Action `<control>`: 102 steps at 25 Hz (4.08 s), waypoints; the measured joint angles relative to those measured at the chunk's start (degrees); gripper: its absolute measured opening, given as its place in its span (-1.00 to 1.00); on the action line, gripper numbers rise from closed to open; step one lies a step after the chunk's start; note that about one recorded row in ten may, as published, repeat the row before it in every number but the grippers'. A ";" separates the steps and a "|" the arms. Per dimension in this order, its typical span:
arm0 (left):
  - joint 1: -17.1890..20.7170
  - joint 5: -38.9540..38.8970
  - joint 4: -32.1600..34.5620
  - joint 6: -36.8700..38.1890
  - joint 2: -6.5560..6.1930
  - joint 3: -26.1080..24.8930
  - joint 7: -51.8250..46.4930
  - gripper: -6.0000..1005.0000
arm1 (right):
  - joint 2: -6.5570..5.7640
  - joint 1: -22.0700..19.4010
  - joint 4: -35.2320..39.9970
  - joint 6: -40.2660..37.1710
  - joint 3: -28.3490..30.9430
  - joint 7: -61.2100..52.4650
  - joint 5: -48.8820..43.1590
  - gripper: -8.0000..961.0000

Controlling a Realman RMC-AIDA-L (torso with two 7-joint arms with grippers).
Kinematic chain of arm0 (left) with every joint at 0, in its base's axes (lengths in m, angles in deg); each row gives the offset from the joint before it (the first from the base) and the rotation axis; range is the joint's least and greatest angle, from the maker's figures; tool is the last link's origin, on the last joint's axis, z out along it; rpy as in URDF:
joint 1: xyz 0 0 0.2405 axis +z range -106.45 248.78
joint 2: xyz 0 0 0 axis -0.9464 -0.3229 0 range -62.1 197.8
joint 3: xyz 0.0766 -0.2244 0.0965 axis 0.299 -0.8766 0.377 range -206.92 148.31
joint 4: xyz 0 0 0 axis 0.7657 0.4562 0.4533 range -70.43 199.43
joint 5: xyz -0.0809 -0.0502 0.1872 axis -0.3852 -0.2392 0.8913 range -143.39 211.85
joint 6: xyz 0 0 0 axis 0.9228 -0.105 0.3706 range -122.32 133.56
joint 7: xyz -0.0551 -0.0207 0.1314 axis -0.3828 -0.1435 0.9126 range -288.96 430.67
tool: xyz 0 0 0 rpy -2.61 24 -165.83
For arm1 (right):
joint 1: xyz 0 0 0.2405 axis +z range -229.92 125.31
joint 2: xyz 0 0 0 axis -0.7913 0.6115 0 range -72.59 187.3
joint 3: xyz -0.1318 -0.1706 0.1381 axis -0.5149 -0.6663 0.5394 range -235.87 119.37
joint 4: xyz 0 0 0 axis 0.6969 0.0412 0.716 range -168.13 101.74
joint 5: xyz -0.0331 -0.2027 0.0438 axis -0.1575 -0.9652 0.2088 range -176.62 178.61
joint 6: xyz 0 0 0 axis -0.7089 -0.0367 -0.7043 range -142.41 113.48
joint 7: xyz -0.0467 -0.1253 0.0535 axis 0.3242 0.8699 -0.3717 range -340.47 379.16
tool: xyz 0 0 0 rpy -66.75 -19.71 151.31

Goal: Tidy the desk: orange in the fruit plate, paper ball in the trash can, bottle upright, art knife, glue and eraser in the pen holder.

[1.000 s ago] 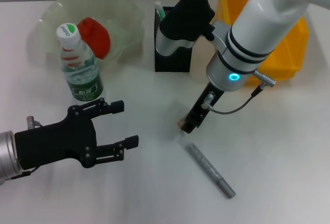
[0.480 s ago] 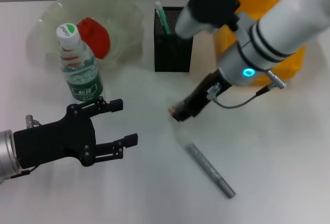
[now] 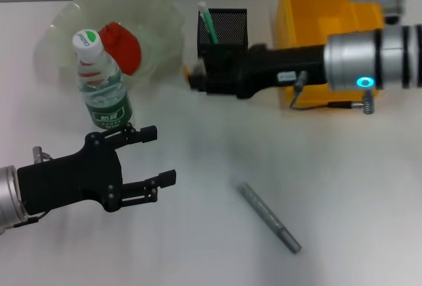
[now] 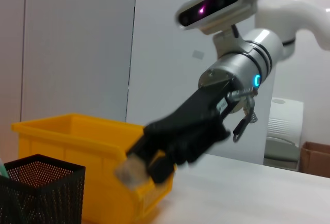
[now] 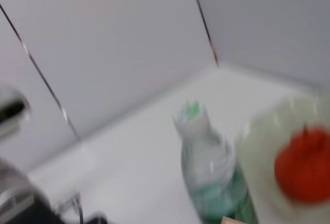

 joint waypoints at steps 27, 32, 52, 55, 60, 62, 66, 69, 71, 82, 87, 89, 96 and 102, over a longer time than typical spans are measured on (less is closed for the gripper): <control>-0.15 0.10 -0.66 -0.12 0.00 -0.09 0.00 0.63 | 0.46 3.54 -29.95 10.32 5.73 56.68 34.75 -0.12; -0.25 0.05 -0.65 -0.20 0.00 -0.09 0.00 0.63 | 0.47 5.05 -31.24 10.56 5.74 57.94 34.76 -0.12; -1.06 0.11 -0.61 -1.16 0.00 -0.09 0.00 0.63 | 0.47 7.39 -31.35 16.23 2.69 57.50 34.91 -0.12; -1.25 0.23 -0.61 -1.43 0.00 -0.09 0.00 0.63 | 0.47 7.52 -31.33 16.23 2.68 57.49 34.93 -0.12; -1.35 0.15 -0.61 -1.51 0.00 -0.09 0.00 0.63 | 0.47 8.05 -31.77 16.50 2.67 57.46 34.93 -0.11; -1.42 0.14 -0.61 -1.54 0.00 -0.09 0.00 0.63 | 0.47 8.10 -31.81 16.98 2.68 57.46 34.94 -0.10; -1.49 0.19 -0.61 -1.59 0.00 -0.09 0.00 0.63 | 0.47 8.17 -31.88 17.26 2.68 57.44 34.96 -0.06; -1.50 0.19 -0.61 -1.61 0.00 -0.09 0.00 0.63 | 0.47 8.19 -31.89 17.28 2.68 57.44 34.98 0.00; -1.50 0.22 -0.61 -1.65 0.00 -0.09 0.00 0.63 | 0.47 8.19 -31.89 17.28 2.68 57.44 34.99 0.02; -1.50 0.36 -0.62 -1.68 0.00 -0.09 0.00 0.63 | 0.47 8.19 -31.72 17.30 1.13 56.90 35.02 0.06; -1.41 0.37 -0.62 -1.68 0.00 -0.09 0.00 0.63 | 0.47 8.10 -31.62 17.30 1.13 56.86 35.02 0.17; -1.37 0.37 -0.62 -1.68 0.00 -0.08 0.00 0.63 | 0.47 8.06 -31.59 17.30 1.13 56.86 35.02 0.20; -1.13 0.09 -0.62 -1.18 0.00 -0.09 0.00 0.63 | 0.46 7.65 -31.22 16.22 1.19 56.45 35.02 0.21; -0.92 -0.02 -0.61 -0.06 -0.04 -0.22 0.00 0.63 | 0.44 4.73 -27.53 12.01 1.18 55.22 34.97 0.21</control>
